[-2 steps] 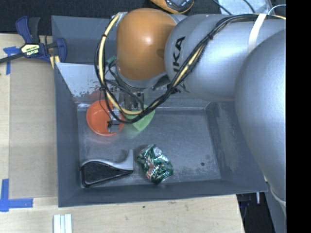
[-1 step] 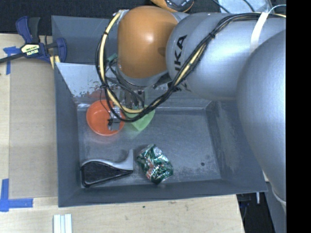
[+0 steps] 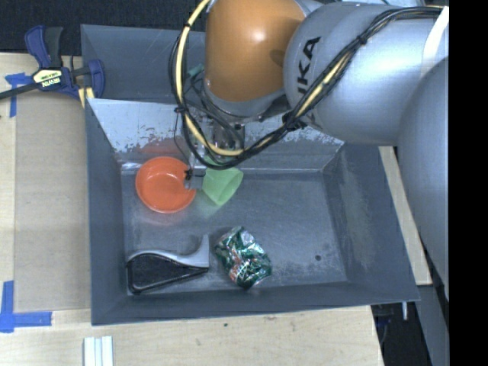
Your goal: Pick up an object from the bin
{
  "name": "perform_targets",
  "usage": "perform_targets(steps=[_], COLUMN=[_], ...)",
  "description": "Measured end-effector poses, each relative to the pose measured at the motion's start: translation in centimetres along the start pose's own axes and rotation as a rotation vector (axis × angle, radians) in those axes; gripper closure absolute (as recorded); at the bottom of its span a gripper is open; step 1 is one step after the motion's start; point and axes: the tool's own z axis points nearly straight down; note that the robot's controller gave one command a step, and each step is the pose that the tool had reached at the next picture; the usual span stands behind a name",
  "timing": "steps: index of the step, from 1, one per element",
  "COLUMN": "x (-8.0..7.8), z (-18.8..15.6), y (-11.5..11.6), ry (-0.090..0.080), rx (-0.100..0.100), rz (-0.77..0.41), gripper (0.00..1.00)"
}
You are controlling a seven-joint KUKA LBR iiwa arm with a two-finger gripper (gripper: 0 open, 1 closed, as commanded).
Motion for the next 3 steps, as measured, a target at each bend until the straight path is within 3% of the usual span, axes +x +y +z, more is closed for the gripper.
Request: perform_targets(steps=[1,2,3], x=[1.2,7.2,4.0], z=[2.2,5.6,0.6], y=[-1.4,-1.0,-10.6], ry=[-0.005,0.004,-0.013], rx=[-0.002,0.001,-0.001], rz=[-0.004,-0.097,-0.026], gripper=[0.00,0.00,0.00])
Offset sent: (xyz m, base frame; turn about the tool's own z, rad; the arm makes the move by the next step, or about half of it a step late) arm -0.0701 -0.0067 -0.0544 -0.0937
